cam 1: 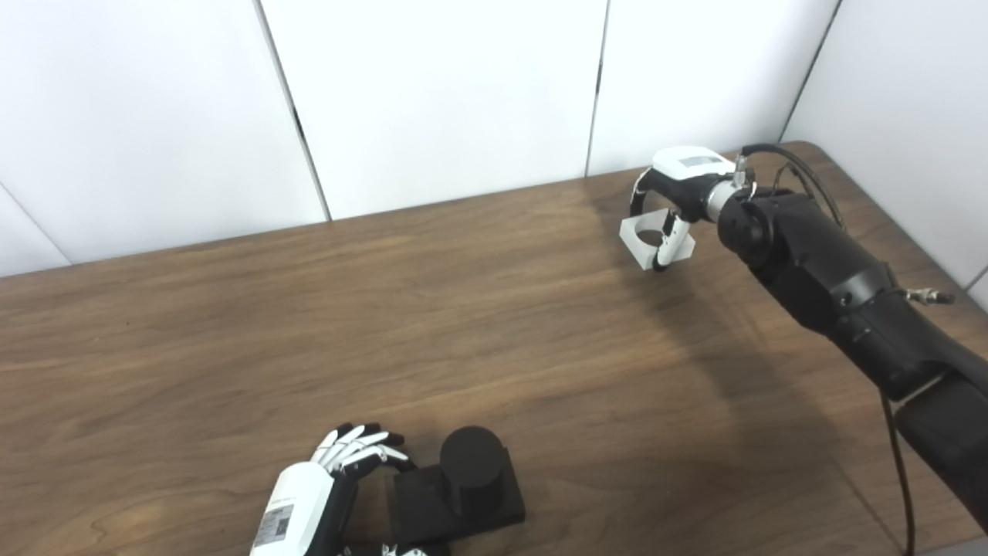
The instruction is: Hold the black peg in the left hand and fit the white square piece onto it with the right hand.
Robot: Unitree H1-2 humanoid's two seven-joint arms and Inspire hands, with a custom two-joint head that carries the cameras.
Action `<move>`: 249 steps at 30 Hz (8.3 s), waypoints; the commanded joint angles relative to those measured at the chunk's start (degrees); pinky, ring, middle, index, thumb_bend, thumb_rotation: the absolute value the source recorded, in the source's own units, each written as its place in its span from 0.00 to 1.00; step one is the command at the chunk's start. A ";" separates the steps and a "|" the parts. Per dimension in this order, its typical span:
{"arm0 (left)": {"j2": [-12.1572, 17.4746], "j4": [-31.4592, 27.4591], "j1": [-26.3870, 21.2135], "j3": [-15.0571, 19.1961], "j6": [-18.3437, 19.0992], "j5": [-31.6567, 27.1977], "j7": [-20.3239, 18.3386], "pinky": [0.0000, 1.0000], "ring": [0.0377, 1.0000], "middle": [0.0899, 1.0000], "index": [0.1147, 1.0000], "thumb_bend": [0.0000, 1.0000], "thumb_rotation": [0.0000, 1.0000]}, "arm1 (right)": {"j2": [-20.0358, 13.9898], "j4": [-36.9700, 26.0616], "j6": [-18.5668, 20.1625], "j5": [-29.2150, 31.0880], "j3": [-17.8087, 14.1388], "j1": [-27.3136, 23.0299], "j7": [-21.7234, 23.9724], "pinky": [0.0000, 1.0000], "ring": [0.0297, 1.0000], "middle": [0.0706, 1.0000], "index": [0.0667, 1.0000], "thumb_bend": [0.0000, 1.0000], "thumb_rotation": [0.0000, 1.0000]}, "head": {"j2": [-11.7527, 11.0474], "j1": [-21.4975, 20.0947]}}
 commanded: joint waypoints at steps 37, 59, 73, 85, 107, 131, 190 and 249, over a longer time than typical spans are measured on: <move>-1.23 -0.97 -0.12 -0.99 2.07 2.16 -1.13 0.90 0.86 0.76 0.42 0.52 0.04 | -3.80 -15.44 -7.53 0.35 -3.56 1.23 0.45 0.83 0.86 0.75 0.45 0.52 0.13 | 1.64 4.20; -3.02 -1.20 -1.22 -2.67 4.52 4.72 -2.09 0.93 0.88 0.77 0.42 0.52 0.05 | 2.97 -59.81 0.21 1.91 -4.99 4.90 28.49 0.85 0.85 0.72 0.45 0.53 0.14 | 5.89 9.32; -3.12 -0.96 -1.86 -2.74 4.88 4.64 -2.48 0.93 0.88 0.77 0.42 0.52 0.05 | 9.73 -70.93 3.99 1.45 -5.08 4.60 38.85 0.87 0.84 0.72 0.45 0.53 0.13 | 6.80 9.54; -3.44 -1.25 -1.89 -3.20 5.19 5.05 -2.52 0.93 0.88 0.77 0.42 0.52 0.05 | 14.38 -72.50 1.41 -0.32 -3.67 4.35 45.40 0.88 0.85 0.71 0.44 0.52 0.13 | 7.24 10.17; -4.01 -2.46 -1.84 -3.96 6.75 6.07 -3.47 0.94 0.88 0.77 0.42 0.52 0.05 | 15.84 -69.75 0.44 0.31 -2.80 8.71 41.58 0.88 0.86 0.72 0.44 0.52 0.13 | 8.11 11.19; -4.47 -4.22 -1.49 -4.45 7.99 6.26 -4.20 0.94 0.88 0.77 0.42 0.52 0.05 | 18.18 -67.60 -1.97 -1.36 -1.17 11.73 40.67 0.89 0.84 0.71 0.44 0.53 0.13 | 9.08 11.81; -5.16 -5.22 -1.28 -4.61 9.10 6.76 -5.16 0.95 0.88 0.76 0.42 0.52 0.05 | 18.15 -62.93 -4.46 -1.28 -1.84 13.46 37.95 0.86 0.86 0.72 0.44 0.52 0.13 | 9.82 11.86; -4.91 -5.27 -1.76 -4.53 9.71 8.11 -5.70 0.93 0.88 0.76 0.42 0.52 0.06 | 17.20 -62.70 -4.36 -3.25 -2.19 13.48 39.35 0.98 1.00 0.99 0.96 1.00 0.43 | 9.78 11.79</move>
